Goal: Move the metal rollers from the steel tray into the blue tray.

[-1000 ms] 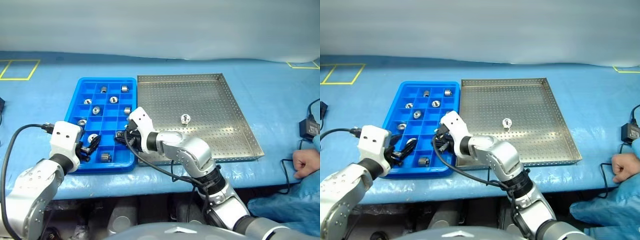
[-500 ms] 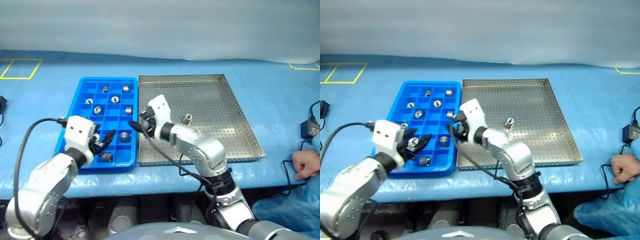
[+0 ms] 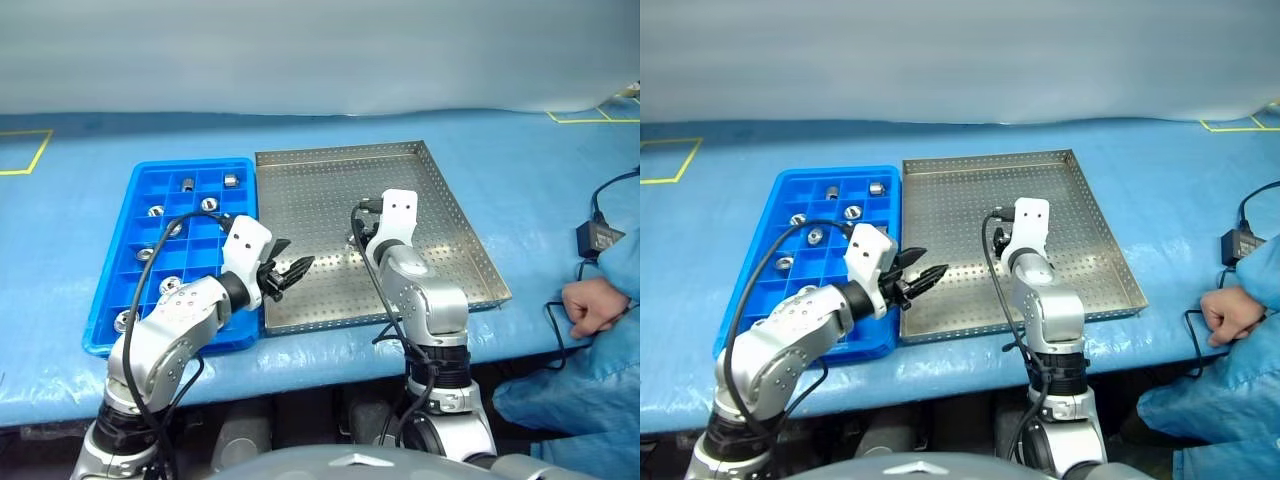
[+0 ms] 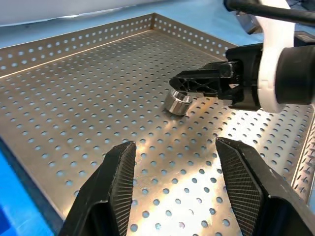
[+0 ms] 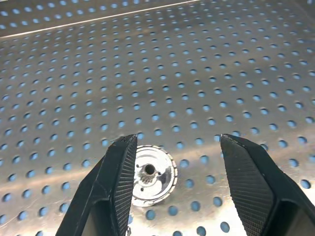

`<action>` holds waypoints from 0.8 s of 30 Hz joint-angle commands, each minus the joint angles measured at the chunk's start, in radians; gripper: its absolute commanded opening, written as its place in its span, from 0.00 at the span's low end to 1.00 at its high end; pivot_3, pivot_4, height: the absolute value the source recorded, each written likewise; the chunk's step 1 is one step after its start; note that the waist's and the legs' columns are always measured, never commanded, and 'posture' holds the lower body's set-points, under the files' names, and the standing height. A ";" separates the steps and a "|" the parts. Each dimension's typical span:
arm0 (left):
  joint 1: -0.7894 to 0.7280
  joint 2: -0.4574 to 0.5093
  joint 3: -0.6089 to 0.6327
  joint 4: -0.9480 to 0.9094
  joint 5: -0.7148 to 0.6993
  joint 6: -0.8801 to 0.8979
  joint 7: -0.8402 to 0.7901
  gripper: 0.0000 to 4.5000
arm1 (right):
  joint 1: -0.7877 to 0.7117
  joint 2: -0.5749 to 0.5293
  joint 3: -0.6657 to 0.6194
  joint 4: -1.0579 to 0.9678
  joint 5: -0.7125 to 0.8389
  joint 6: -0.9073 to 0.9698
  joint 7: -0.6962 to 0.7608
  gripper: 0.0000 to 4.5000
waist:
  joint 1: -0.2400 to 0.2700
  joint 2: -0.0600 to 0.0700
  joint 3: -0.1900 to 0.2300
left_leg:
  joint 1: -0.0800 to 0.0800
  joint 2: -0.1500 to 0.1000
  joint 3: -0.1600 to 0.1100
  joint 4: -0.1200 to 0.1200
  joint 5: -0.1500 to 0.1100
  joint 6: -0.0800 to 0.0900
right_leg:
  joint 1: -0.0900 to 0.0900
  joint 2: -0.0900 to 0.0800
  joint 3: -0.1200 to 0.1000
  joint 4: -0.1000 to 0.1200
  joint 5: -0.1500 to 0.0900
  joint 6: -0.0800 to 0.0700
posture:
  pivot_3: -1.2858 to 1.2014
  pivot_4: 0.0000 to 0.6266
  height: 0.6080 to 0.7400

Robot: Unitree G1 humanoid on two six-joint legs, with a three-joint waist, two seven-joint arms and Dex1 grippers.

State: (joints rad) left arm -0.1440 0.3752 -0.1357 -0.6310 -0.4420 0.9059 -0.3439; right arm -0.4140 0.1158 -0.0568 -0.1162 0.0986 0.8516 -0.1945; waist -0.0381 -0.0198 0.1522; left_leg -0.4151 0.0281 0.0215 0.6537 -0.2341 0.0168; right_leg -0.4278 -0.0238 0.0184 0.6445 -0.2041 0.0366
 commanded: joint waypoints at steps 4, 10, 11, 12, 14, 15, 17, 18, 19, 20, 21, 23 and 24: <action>0.012 0.019 0.017 -0.011 0.009 -0.021 -0.008 0.63 | -0.035 0.014 -0.028 0.078 0.015 -0.064 0.013 0.63 | 0.000 0.000 0.000 | 0.000 0.000 0.000 0.000 0.000 0.000 | 0.000 0.000 0.000 0.000 0.000 0.000 | 0.52 0.24 1.00; 0.034 0.028 0.033 -0.024 0.015 -0.020 0.004 0.63 | -0.051 0.024 -0.011 0.131 0.037 -0.074 0.071 0.63 | 0.004 0.000 0.000 | 0.000 0.000 0.000 0.000 0.000 0.000 | 0.001 0.000 0.000 0.000 0.000 0.001 | 0.53 0.24 1.00; 0.037 0.029 0.036 -0.026 0.014 -0.020 0.004 0.63 | -0.053 0.026 -0.007 0.139 0.040 -0.075 0.079 0.63 | 0.006 0.000 0.000 | 0.000 0.000 0.000 0.000 0.000 0.000 | 0.001 0.000 0.000 0.000 0.000 0.001 | 0.54 0.24 1.00; 0.040 0.030 0.039 -0.028 0.013 -0.020 0.005 0.63 | -0.054 0.026 -0.003 0.145 0.040 -0.073 0.086 0.63 | 0.007 0.000 0.000 | 0.000 0.000 0.000 0.000 0.000 0.000 | 0.000 0.000 0.000 0.000 0.000 0.000 | 0.54 0.24 1.00; 0.046 0.033 0.044 -0.032 0.014 -0.022 0.008 0.63 | -0.056 0.029 0.001 0.154 0.045 -0.071 0.098 0.63 | 0.012 0.000 0.000 | 0.000 0.000 0.000 0.000 0.000 0.000 | 0.000 0.000 0.000 0.000 0.000 0.000 | 0.54 0.24 1.00; 0.049 0.033 0.047 -0.034 0.015 -0.022 0.010 0.63 | -0.055 0.031 0.001 0.159 0.046 -0.071 0.102 0.63 | 0.013 0.000 0.000 | 0.000 0.000 0.000 0.000 0.000 0.000 | 0.000 0.000 0.000 0.000 0.000 0.000 | 0.54 0.24 1.00; 0.054 0.034 0.052 -0.040 0.015 -0.022 0.013 0.63 | -0.055 0.038 -0.010 0.171 0.051 -0.071 0.102 0.59 | 0.015 0.000 0.000 | 0.000 0.000 0.000 0.000 0.000 0.000 | 0.000 0.000 0.000 0.000 0.000 0.000 | 0.54 0.24 1.00; 0.056 0.035 0.055 -0.042 0.014 -0.021 0.014 0.63 | -0.056 0.040 -0.017 0.178 0.052 -0.074 0.100 0.54 | 0.016 0.000 0.000 | 0.000 0.000 0.000 0.000 0.000 0.000 | 0.000 0.000 0.000 0.000 0.000 0.000 | 0.54 0.24 1.00; 0.058 0.036 0.057 -0.044 0.014 -0.022 0.015 0.63 | -0.058 0.042 -0.022 0.182 0.054 -0.077 0.100 0.50 | 0.016 0.000 0.000 | 0.000 0.000 0.000 0.000 0.000 0.000 | 0.000 0.000 0.000 0.000 0.000 0.000 | 0.54 0.24 1.00; 0.060 0.038 0.059 -0.045 0.015 -0.022 0.016 0.63 | -0.059 0.043 -0.025 0.180 0.056 -0.076 0.101 0.44 | 0.016 0.000 0.000 | 0.000 0.000 0.000 0.000 0.000 0.000 | 0.000 0.000 0.000 0.000 0.000 0.000 | 0.54 0.24 1.00; 0.061 0.039 0.061 -0.046 0.015 -0.022 0.017 0.63 | -0.060 0.043 -0.026 0.177 0.056 -0.076 0.103 0.38 | 0.017 0.000 0.000 | 0.000 0.000 0.000 0.000 0.000 0.000 | 0.000 0.000 0.000 0.000 0.000 0.000 | 0.54 0.24 1.00; 0.061 0.043 0.068 -0.043 0.014 -0.023 0.015 0.63 | -0.064 0.042 -0.023 0.166 0.056 -0.075 0.104 0.38 | 0.017 0.000 0.000 | 0.000 0.000 0.000 0.000 0.000 0.000 | 0.000 0.000 0.000 0.000 0.000 0.000 | 0.54 0.24 1.00; 0.059 0.047 0.070 -0.041 0.015 -0.024 0.013 0.63 | -0.063 0.044 -0.023 0.160 0.061 -0.078 0.108 0.38 | 0.017 0.000 0.000 | 0.000 0.000 0.000 0.000 0.000 0.000 | 0.000 0.000 0.000 0.000 0.000 0.000 | 0.53 0.24 1.00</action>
State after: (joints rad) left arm -0.0806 0.4146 -0.0855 -0.6298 -0.4325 0.9048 -0.3283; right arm -0.4546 0.1536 -0.0778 0.0730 0.1447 0.7887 -0.0916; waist -0.0212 -0.0196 0.1524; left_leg -0.4150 0.0284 0.0213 0.6537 -0.2340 0.0168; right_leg -0.4275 -0.0239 0.0187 0.6445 -0.2040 0.0369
